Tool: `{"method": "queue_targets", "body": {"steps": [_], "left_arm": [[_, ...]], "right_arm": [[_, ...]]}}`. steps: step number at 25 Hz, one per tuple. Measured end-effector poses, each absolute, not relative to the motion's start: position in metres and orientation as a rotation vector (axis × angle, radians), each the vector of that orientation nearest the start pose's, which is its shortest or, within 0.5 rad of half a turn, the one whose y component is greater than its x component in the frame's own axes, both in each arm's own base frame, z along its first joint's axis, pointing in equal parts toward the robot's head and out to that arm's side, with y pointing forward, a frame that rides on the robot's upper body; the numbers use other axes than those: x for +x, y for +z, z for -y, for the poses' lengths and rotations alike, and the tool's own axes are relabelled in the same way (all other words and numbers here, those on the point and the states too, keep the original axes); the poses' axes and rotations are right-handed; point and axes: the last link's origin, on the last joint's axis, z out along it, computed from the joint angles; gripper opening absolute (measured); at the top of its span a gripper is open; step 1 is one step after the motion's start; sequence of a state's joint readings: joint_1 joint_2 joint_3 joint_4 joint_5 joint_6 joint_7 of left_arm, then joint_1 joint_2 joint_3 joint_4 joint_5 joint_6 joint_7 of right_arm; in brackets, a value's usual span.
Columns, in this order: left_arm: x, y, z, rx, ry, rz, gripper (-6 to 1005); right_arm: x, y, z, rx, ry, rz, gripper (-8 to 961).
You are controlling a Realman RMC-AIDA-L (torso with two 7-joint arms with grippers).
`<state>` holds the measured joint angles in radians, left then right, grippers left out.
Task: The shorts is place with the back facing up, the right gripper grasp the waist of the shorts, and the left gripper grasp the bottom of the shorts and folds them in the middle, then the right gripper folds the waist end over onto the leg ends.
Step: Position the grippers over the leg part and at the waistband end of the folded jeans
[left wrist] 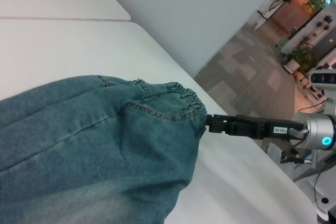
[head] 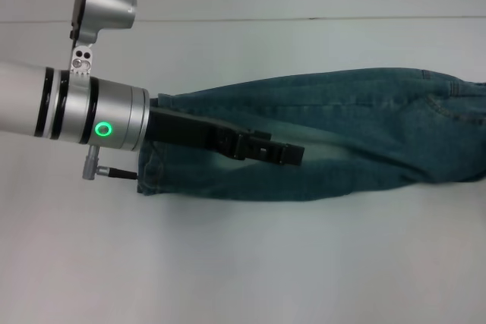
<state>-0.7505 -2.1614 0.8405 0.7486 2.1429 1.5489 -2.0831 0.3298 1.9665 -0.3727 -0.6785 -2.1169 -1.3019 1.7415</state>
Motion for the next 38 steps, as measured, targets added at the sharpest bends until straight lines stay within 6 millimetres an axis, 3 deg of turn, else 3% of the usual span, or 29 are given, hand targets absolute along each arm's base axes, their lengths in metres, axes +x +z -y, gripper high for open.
{"method": "queue_targets", "body": {"steps": [4,15,23,27,38], "left_arm": [[-0.169,-0.045,-0.359,-2.894,-0.521,1.236,909],[-0.169,-0.048,-0.358,-2.896,-0.52,1.254,909],[-0.169,-0.049,-0.358,-2.895,-0.52,1.259,908],[-0.169,-0.05,-0.359,-2.892,-0.52,1.259,909],[-0.167,-0.059,-0.356,-2.899,-0.543,1.298,908]], "right_arm": [[0.402,0.095,-0.293,-1.963,0.532,-1.323,845],[0.404,0.095,-0.293,-1.949,0.526,-1.326,416],[0.404,0.094,-0.294,-1.947,0.523,-1.325,208],[0.404,0.096,-0.294,-1.946,0.522,-1.323,41],[0.402,0.096,-0.294,-1.942,0.54,-1.315,26]]}}
